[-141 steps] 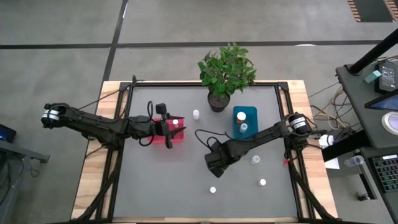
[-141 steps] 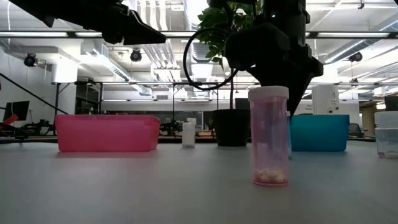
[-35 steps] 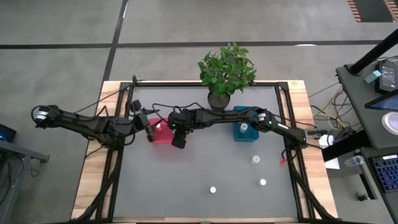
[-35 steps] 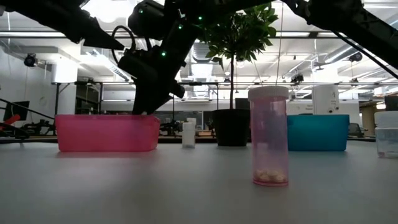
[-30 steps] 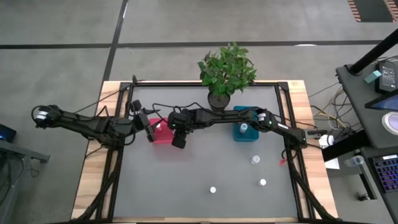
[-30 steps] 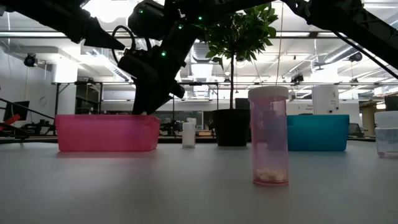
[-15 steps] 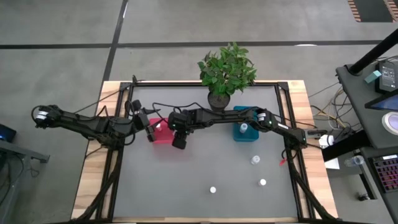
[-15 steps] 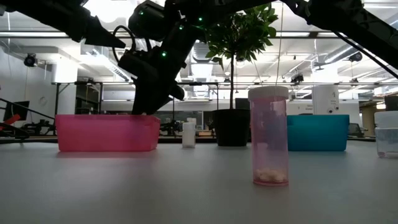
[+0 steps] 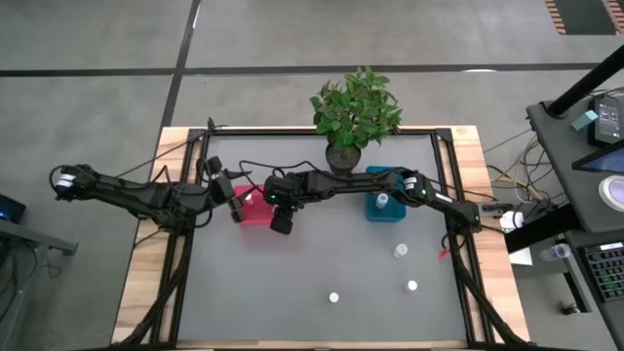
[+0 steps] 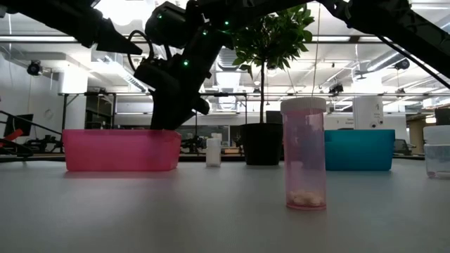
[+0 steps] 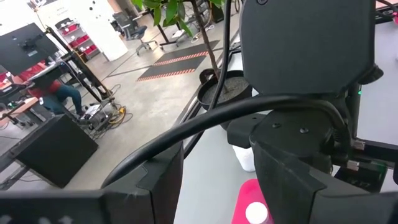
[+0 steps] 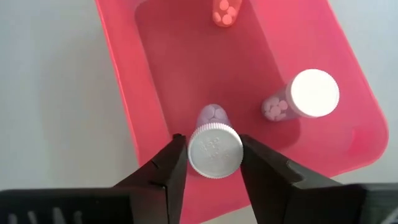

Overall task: Pick and place medicine bottles into bin by pill shape (circle, oval)
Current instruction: Put the small blue pill bottle into the pink bin, then put the large transparent pill bottle into the blue bin

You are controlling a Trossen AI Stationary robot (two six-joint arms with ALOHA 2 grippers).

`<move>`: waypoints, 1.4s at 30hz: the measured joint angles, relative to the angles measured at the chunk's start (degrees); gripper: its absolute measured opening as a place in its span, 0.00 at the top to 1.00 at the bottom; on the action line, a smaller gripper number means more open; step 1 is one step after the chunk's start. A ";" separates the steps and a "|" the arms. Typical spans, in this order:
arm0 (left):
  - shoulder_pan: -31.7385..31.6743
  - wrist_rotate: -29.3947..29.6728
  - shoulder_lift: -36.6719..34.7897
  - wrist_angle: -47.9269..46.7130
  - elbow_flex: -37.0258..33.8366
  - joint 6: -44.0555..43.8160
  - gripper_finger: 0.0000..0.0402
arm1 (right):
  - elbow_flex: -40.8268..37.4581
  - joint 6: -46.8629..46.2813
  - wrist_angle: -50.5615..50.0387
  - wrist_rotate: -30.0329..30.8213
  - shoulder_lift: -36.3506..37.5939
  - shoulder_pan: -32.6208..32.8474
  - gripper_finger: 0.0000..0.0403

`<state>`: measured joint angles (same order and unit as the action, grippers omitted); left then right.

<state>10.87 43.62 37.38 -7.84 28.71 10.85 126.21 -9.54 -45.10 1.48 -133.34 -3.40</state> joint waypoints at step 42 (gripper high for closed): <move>0.02 -0.24 1.63 4.11 0.30 0.08 0.56 | 2.91 -4.43 -24.59 19.19 16.55 16.25 0.62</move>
<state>10.90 43.38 39.02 -3.72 29.01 10.93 129.12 -13.97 -69.69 20.66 -116.79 12.85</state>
